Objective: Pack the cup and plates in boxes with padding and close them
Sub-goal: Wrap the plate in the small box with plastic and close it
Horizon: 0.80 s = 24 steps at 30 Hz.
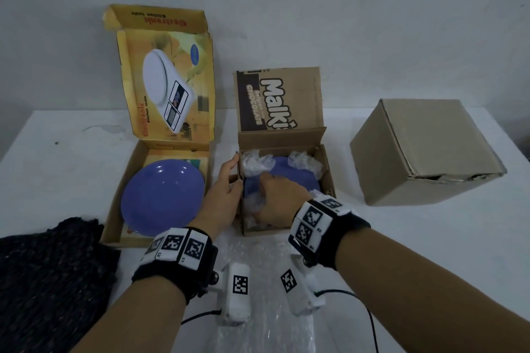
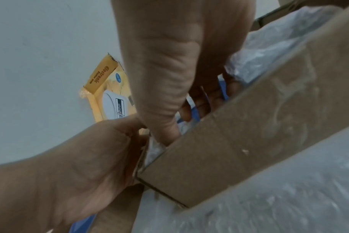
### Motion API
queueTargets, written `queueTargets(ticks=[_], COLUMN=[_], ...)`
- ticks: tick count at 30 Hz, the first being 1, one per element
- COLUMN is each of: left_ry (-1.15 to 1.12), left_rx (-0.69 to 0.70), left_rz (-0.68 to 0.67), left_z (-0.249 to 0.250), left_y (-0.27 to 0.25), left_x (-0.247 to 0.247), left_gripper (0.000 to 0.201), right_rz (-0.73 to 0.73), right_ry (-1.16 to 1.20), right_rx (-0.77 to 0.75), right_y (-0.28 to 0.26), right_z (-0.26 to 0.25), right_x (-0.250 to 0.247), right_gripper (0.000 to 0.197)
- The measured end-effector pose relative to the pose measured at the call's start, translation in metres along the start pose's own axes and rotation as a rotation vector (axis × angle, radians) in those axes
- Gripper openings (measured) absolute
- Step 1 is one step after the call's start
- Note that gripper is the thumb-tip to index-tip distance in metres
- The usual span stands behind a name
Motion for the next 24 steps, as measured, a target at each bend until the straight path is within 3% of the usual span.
queueTargets(ticks=[4, 7, 10, 15, 18, 22, 24], left_ry=[0.046, 0.199, 0.286, 0.385, 0.422, 0.474, 0.49], left_rx=[-0.013, -0.009, -0.013, -0.012, -0.015, -0.021, -0.019], left_rz=[0.018, 0.073, 0.11, 0.15, 0.158, 0.158, 0.156], left_z=[-0.003, -0.003, 0.003, 0.009, 0.01, 0.01, 0.011], left_y=[0.0, -0.003, -0.007, -0.007, -0.007, -0.008, -0.008], left_x=[0.0, 0.002, 0.002, 0.002, 0.001, 0.001, 0.0], left_gripper=[0.053, 0.054, 0.057, 0.059, 0.06, 0.06, 0.06], right_rz=[0.011, 0.045, 0.039, -0.102, -0.092, -0.031, -0.008], right_ry=[-0.146, -0.119, -0.206, -0.444, -0.528, -0.615, -0.658], right_rx=[-0.047, -0.083, -0.016, -0.028, -0.072, -0.115, -0.113], right_y=[-0.013, -0.029, -0.044, -0.057, -0.052, -0.041, -0.042], right_z=[-0.008, 0.0, 0.027, 0.041, 0.035, 0.038, 0.038], right_x=[-0.007, -0.03, -0.057, -0.047, -0.038, -0.039, -0.042], right_gripper=[0.025, 0.03, 0.027, 0.024, 0.022, 0.038, 0.029])
Point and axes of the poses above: each hand's wrist, its own y-axis towards the middle knuckle, its own x-axis out of the palm, z = x × y, the point moved 7 cm from there along y, towards the middle knuckle, and after that the axes turned 13 degrees about y, right-handed, at the moved point
